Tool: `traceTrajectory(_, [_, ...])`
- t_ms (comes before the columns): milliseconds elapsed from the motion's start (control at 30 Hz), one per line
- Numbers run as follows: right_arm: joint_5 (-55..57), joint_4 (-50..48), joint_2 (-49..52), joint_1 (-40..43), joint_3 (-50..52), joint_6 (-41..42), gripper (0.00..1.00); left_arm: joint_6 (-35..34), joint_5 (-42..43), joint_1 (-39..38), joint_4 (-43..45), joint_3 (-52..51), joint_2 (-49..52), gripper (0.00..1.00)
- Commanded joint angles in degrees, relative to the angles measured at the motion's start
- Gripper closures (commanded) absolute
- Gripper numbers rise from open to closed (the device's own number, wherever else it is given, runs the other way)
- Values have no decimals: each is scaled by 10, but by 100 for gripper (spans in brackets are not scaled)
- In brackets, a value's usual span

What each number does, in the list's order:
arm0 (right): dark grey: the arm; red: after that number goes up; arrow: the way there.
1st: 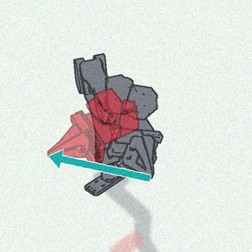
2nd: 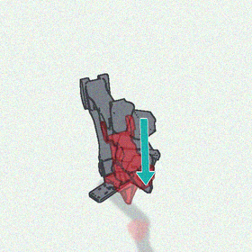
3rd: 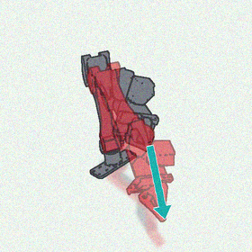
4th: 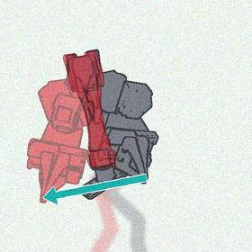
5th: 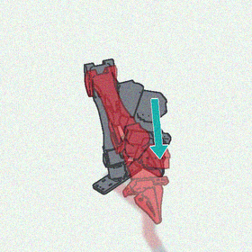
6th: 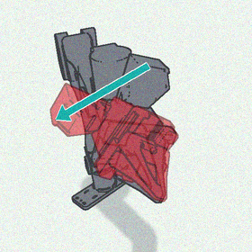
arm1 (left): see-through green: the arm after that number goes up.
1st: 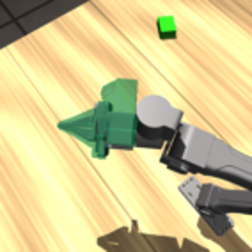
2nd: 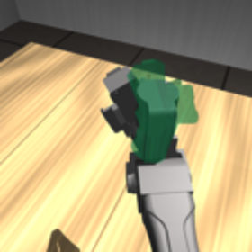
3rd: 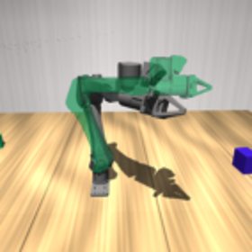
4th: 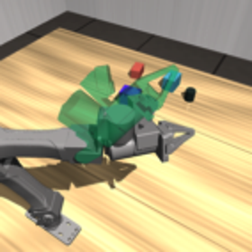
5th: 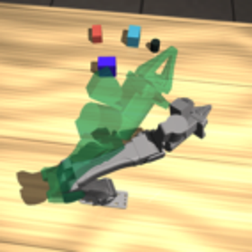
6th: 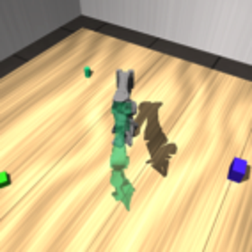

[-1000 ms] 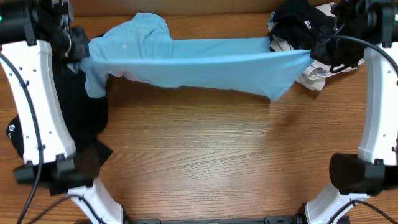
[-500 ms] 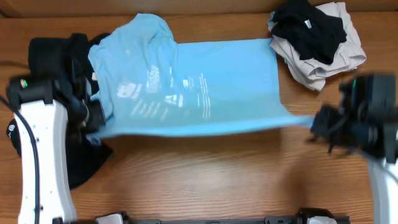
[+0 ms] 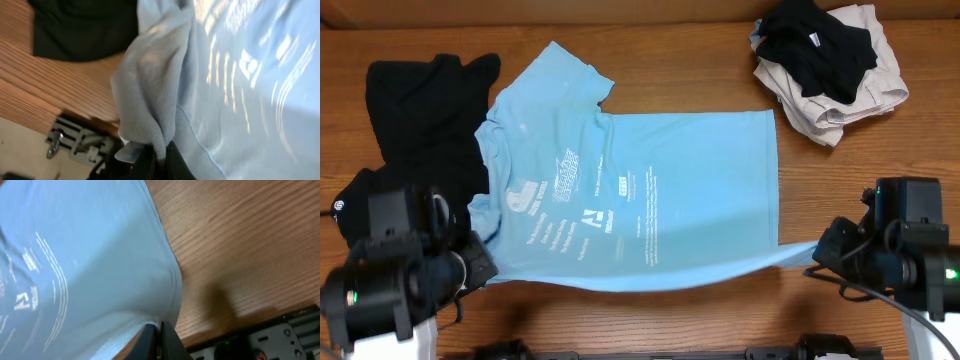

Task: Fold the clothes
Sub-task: 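Lay the stretched T-shirt flat on the table, pulling it toward the front, then release the T-shirt's lower edge and move both grippers to its top edge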

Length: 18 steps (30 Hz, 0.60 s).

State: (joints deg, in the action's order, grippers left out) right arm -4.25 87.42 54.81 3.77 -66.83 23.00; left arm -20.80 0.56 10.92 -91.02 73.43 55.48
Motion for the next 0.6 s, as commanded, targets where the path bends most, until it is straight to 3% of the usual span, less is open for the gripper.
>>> traceTrajectory(0, [4, -26, 31, 5, 1, 6, 96, -37, -69, 3, 27, -8, -7, 96])
traceTrajectory(267, [5, -77, 124, 4, 2, -7, 96, -36, -71, 3, 139, -80, 47, 96])
traceTrajectory(567, [-24, -121, 171, -24, 84, -7, 96, -34, -67, 3, 197, -97, 203, 96])
